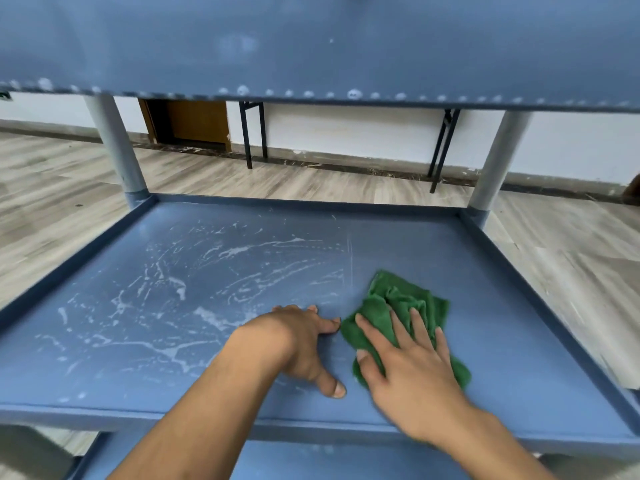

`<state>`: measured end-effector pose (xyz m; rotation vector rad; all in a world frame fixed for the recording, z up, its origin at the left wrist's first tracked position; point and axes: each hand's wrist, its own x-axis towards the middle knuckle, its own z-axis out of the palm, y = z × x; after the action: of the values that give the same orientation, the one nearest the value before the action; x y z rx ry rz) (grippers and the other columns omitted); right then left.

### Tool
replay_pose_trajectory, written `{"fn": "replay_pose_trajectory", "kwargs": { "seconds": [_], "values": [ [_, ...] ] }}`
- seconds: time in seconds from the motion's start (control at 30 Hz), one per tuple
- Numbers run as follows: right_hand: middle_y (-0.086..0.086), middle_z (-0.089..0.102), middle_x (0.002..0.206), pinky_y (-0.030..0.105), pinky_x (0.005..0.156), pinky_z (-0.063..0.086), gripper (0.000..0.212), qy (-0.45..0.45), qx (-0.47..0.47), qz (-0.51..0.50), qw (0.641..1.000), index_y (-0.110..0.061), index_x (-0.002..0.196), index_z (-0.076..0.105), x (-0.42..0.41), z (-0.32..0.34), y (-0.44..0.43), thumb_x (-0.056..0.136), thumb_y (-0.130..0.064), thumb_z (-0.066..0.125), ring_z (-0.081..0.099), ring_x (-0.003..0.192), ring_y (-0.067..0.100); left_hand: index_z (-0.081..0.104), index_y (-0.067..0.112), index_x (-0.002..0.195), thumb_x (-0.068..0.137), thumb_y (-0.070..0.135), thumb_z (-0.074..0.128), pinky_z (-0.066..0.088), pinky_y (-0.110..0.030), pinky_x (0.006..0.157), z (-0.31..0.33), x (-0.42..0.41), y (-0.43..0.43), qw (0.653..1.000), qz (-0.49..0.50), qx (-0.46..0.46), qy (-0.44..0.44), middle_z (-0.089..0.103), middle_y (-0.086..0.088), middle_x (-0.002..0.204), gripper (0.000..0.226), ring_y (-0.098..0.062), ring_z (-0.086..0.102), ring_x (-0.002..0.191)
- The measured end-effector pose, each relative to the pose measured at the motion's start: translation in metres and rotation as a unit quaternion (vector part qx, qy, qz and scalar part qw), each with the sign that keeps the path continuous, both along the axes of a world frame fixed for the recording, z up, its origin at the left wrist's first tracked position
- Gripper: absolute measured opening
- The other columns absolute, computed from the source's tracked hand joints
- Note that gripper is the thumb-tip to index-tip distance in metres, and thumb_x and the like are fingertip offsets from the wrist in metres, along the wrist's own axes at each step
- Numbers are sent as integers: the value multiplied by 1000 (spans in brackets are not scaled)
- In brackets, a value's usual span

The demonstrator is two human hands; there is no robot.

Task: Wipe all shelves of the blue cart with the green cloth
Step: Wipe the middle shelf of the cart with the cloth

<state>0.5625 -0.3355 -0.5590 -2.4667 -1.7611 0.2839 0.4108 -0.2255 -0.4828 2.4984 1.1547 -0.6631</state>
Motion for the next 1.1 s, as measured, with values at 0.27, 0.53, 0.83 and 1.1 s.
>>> {"fn": "replay_pose_trajectory", "kwargs": {
  "seconds": [0.27,0.53,0.83,1.1],
  "values": [
    [-11,-13,171,54,123,-8,59,-29,-22,2,999,-60,153,-5,-31,7,-44,95,-65,5,-17,156,26,10,51,149,63,72,72,22,-39,116,1,-4,-2,1000,-9,-2,-18,0,14,162,108,-20,13,147],
    [-6,-21,169,62,120,-13,60,6,-58,8,998,-61,148,-19,-13,6,-5,97,-67,13,-25,154,31,16,50,149,63,65,77,25,-33,115,14,-37,42,998,31,22,-44,18,12,160,107,-17,24,144],
    [-3,-10,172,72,115,-7,60,-4,-39,-29,999,-56,155,-1,31,0,140,99,-67,16,-17,155,38,19,51,148,63,71,72,26,-29,110,-1,-42,61,999,6,21,-40,20,12,158,102,-16,28,142],
    [-3,-7,172,75,116,-4,62,9,-30,-51,998,-52,158,5,72,7,270,99,-66,19,-12,156,39,16,51,148,69,65,72,15,-37,116,0,-44,61,998,-4,19,-55,13,8,161,97,-24,18,145]
  ]
}}
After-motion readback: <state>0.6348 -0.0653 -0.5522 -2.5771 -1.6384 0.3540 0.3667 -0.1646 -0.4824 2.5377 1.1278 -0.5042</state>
